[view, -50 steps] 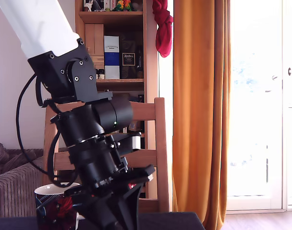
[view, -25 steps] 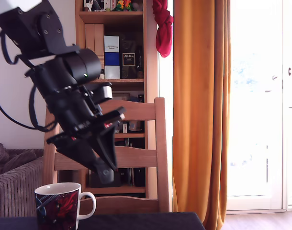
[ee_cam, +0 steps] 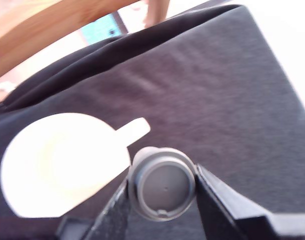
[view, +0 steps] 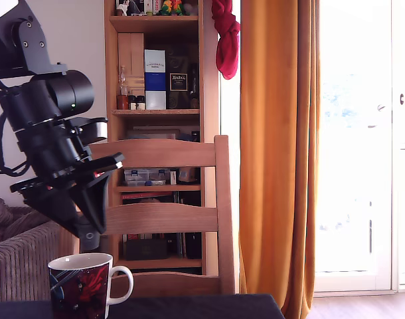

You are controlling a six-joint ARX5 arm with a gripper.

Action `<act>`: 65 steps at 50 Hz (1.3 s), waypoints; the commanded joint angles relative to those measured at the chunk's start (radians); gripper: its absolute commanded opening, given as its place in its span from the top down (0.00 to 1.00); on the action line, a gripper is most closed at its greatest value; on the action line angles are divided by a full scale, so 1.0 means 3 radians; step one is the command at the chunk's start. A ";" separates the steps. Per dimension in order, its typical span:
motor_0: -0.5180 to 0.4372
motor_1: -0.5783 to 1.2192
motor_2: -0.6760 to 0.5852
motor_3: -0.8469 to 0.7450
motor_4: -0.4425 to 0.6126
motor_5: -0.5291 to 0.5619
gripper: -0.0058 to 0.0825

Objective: Pick the grey coffee capsule and place it inside the red coffee cup

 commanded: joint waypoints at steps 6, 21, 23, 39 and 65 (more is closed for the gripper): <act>0.0057 -0.0006 0.0005 -0.0055 -0.0019 0.0027 0.66; 0.0060 -0.0006 0.0004 -0.0065 -0.0175 0.0025 0.44; 0.0060 -0.0006 0.0004 -0.0075 -0.0197 0.0027 0.41; 0.0060 -0.0014 0.0005 -0.0148 -0.0189 0.0052 0.76; 0.0193 -0.0512 0.0004 -0.0108 -0.0456 0.0140 0.95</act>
